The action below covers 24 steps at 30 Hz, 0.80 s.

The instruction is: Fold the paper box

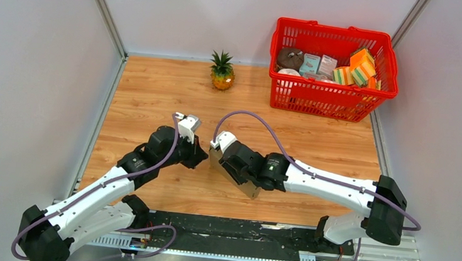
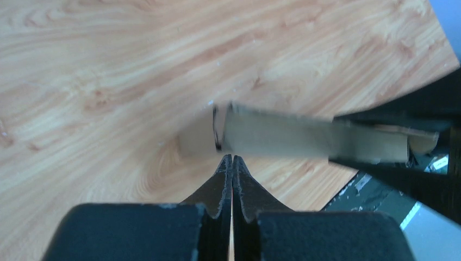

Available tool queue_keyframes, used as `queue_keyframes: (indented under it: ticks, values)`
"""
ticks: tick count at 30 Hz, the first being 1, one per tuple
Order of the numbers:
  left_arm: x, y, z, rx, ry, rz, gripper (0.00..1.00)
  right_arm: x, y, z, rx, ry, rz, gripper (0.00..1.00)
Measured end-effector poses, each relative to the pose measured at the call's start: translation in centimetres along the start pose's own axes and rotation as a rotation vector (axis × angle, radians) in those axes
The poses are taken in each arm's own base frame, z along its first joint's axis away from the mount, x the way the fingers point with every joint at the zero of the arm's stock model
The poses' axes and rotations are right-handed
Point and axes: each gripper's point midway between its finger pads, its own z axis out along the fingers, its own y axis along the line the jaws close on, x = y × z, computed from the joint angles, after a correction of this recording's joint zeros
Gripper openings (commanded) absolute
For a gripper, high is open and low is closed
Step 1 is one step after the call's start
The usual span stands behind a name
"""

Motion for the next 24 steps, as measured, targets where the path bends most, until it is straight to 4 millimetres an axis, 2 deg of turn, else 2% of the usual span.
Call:
queue_keyframes:
  ticks: [6, 9, 10, 11, 14, 18, 24]
  values:
    - [2.9, 0.8, -0.4, -0.033, 0.1, -0.012, 0.0, -0.3, -2.7, 0.5, 0.117, -0.01, 0.032, 0.34]
    - [3.1, 1.1, -0.7, -0.049, 0.104, -0.012, 0.0, -0.3, -3.0, 0.5, 0.131, -0.011, 0.033, 0.33]
    - [3.0, 1.1, -0.8, -0.052, 0.099, -0.01, 0.02, -0.3, -3.0, 0.5, 0.131, -0.012, 0.034, 0.32]
    - [2.9, 1.1, -0.8, -0.053, 0.097, -0.01, 0.17, -0.3, -3.0, 0.5, 0.129, -0.012, 0.033, 0.31]
    - [2.4, 1.0, -0.8, -0.054, 0.088, -0.008, 0.38, -0.3, -2.9, 0.6, 0.125, -0.013, 0.032, 0.31]
    - [0.6, 0.4, -0.4, -0.044, 0.062, 0.005, 0.39, -0.2, -2.6, 0.6, 0.106, -0.022, 0.02, 0.3]
    - [-2.5, 0.1, 1.5, -0.051, 0.035, 0.055, 0.39, -0.3, -2.0, 0.6, 0.058, -0.041, -0.001, 0.29]
